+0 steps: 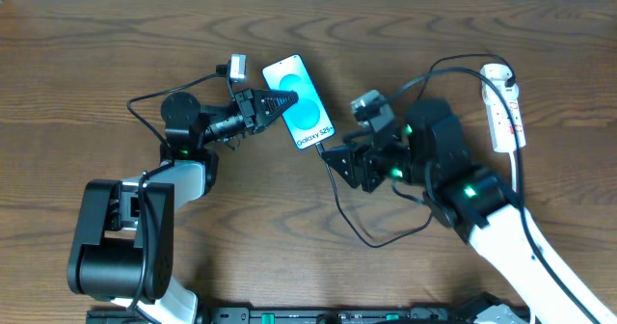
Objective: Plug charger to phone and switch on socket
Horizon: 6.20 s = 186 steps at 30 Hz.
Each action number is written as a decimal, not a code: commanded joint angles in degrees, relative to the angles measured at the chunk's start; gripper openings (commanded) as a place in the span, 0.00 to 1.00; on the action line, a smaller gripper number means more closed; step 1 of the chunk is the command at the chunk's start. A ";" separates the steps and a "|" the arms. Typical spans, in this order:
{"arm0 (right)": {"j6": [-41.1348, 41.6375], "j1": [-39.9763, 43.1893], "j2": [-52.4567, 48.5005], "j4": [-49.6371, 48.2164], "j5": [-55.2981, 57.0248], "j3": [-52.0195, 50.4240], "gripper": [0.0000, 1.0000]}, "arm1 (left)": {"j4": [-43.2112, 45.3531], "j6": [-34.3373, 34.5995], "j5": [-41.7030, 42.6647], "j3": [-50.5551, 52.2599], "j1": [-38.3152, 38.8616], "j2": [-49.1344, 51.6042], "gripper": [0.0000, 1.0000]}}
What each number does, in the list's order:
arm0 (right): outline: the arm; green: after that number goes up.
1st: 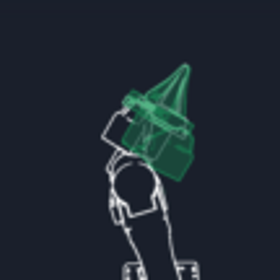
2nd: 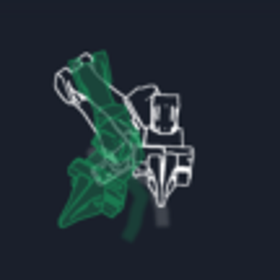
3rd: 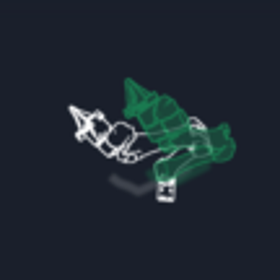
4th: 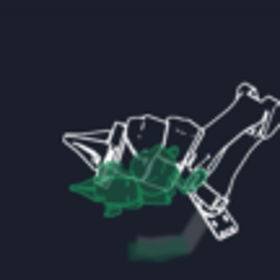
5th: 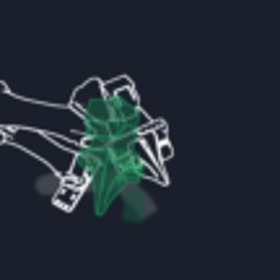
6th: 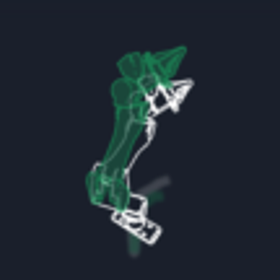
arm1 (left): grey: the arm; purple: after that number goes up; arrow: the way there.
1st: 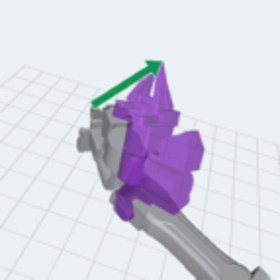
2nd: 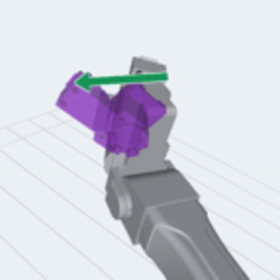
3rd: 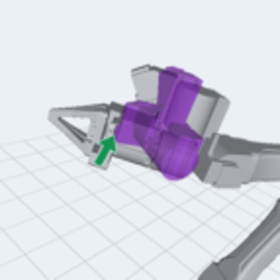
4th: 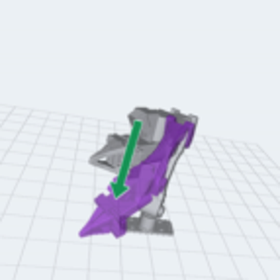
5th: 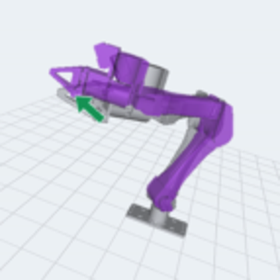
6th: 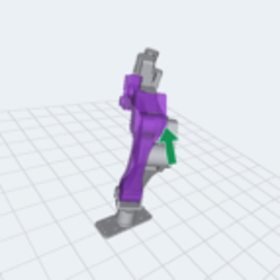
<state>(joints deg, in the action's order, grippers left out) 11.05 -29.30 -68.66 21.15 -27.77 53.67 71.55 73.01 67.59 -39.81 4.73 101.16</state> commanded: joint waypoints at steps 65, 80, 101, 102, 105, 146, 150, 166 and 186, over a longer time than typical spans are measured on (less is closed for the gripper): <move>-3.37 -13.79 -2.73 -1.75 24.63 0.94 0.49 | 3.34 2.60 8.22 -0.76 0.13 -0.55 0.07; 1.03 -3.17 23.47 1.18 28.98 0.92 0.99 | -3.56 3.69 -1.44 -9.18 7.02 -0.55 0.07; 4.39 3.76 29.55 10.01 30.42 0.92 0.99 | -75.23 -45.20 -5.16 -32.46 11.10 12.76 0.07; 4.39 3.76 29.53 9.99 30.42 0.92 0.99 | -77.81 -45.77 -5.55 -34.62 11.10 14.75 0.07; 4.39 3.76 29.51 10.03 30.45 0.92 0.99 | -86.23 -51.23 -5.51 -41.90 11.10 20.46 0.07; 5.29 3.76 24.20 10.82 30.40 0.92 0.99 | -90.55 -56.61 -9.75 -45.42 12.55 27.45 0.07; 5.97 3.76 23.98 10.80 30.42 0.92 0.99 | -90.55 -55.76 -11.54 -45.38 12.55 27.47 0.07; 6.10 3.76 23.91 11.67 30.42 0.92 0.99 | -89.35 -54.71 -11.28 -44.78 12.55 29.55 0.08; 6.12 3.76 19.98 11.21 30.42 0.92 0.99 | -90.90 -54.77 -11.89 -44.78 12.55 29.55 0.25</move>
<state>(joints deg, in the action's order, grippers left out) 16.36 -25.96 -48.40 32.38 2.20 53.74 -19.18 18.68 56.07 -83.96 17.37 130.06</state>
